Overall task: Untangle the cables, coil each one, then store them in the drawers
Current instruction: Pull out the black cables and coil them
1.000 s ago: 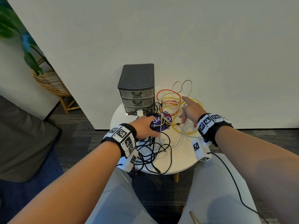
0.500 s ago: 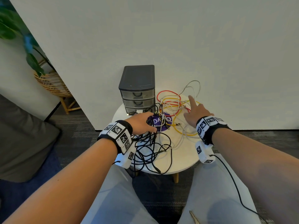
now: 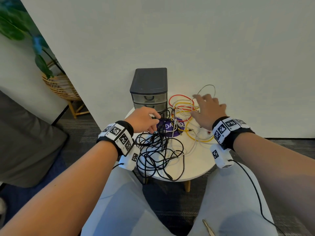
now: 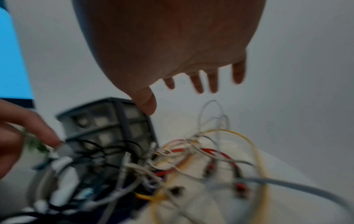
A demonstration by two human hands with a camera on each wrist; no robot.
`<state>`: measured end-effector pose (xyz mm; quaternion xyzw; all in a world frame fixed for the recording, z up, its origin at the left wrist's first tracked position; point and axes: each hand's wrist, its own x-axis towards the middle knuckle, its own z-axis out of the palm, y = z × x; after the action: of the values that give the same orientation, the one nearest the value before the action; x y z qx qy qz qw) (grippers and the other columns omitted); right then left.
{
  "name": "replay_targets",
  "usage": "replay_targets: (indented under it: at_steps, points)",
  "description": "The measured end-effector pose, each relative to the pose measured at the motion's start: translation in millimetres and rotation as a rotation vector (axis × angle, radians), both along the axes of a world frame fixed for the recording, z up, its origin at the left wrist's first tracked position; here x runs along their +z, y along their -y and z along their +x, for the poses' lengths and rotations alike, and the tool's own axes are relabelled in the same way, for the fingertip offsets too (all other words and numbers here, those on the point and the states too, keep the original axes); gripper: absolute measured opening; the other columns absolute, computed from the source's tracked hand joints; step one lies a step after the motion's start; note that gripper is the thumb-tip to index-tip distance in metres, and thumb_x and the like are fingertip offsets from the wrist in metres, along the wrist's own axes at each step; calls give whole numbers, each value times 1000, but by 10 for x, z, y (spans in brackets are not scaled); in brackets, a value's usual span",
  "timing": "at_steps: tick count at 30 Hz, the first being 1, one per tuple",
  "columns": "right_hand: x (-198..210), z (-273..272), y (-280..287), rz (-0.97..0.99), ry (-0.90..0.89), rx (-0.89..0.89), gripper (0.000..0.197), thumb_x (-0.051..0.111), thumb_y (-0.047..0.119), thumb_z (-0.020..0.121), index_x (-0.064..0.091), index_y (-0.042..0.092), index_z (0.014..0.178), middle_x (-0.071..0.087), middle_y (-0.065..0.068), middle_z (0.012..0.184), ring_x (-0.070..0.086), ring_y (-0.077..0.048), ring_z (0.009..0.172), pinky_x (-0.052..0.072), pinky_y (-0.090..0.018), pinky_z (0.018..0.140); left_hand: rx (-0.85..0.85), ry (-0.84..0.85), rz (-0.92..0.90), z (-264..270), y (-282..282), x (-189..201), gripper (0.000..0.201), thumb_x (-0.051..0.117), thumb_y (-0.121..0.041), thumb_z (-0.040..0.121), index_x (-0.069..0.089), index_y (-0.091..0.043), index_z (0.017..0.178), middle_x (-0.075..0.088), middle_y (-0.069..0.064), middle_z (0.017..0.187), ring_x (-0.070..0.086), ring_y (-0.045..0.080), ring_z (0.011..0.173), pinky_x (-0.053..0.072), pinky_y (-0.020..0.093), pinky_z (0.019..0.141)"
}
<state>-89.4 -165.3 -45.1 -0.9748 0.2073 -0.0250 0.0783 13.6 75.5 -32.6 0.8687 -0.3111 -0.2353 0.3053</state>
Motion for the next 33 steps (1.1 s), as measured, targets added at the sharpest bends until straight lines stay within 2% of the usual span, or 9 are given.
replay_targets:
  at_steps: [3,5,9,12,14,19,23,28,33]
  points:
    - [139,38,-349,205,35,329,29,53,39,99,66,19,115,65,-3,109,62,-28,107,48,-38,87,-54,9,3,-49,5,34,15,60,-19,101,66,-21,115,75,2,79,72,11,64,56,21,63]
    - [147,14,-604,227,-154,460,29,54,41,100,69,16,99,65,-2,90,63,-22,88,46,-32,72,-107,26,48,-79,14,38,16,63,-17,99,68,-20,113,74,-3,80,70,7,65,52,18,64]
    - [46,-28,-888,99,-396,535,26,55,32,101,69,14,91,54,2,74,57,-22,79,42,-32,71,-240,7,138,-132,-29,13,19,67,-17,94,68,-22,113,73,-7,94,69,9,89,51,25,82]
    - [130,-48,-820,347,-138,530,22,56,22,100,60,22,79,55,7,76,56,-13,75,39,-25,67,-323,5,153,-165,-82,-47,21,68,-20,92,66,-19,113,71,0,108,66,18,102,53,40,95]
    - [258,-54,-751,507,80,496,22,55,19,100,63,20,79,58,9,73,53,-7,67,38,-24,64,-328,16,133,-178,-88,-77,14,67,-23,95,68,-19,109,70,-2,105,65,14,98,52,35,92]
    - [466,-25,-665,848,388,380,27,51,18,101,62,20,77,56,3,59,53,-18,56,44,-32,64,-182,53,10,-119,-35,-89,17,64,-32,98,68,-28,82,63,-11,75,55,7,69,45,29,71]
    - [577,-29,-671,1128,567,276,29,46,12,103,60,14,77,42,11,53,40,-14,50,35,-29,57,-180,83,-23,-117,-26,-90,16,64,-33,98,70,-26,86,66,-10,80,58,7,72,44,24,69]
    - [759,-22,-647,1221,878,126,29,46,10,102,57,12,75,32,3,55,26,-14,50,26,-30,53,-118,63,-118,-107,-9,-111,14,62,-34,99,72,-25,95,71,-13,94,64,4,87,47,23,81]
    - [752,-5,-524,1196,857,34,29,43,14,105,60,11,81,34,9,51,27,-13,49,28,-29,53,-141,215,-73,-135,20,-41,19,61,-32,101,73,-21,110,63,-8,101,55,10,95,44,27,87]
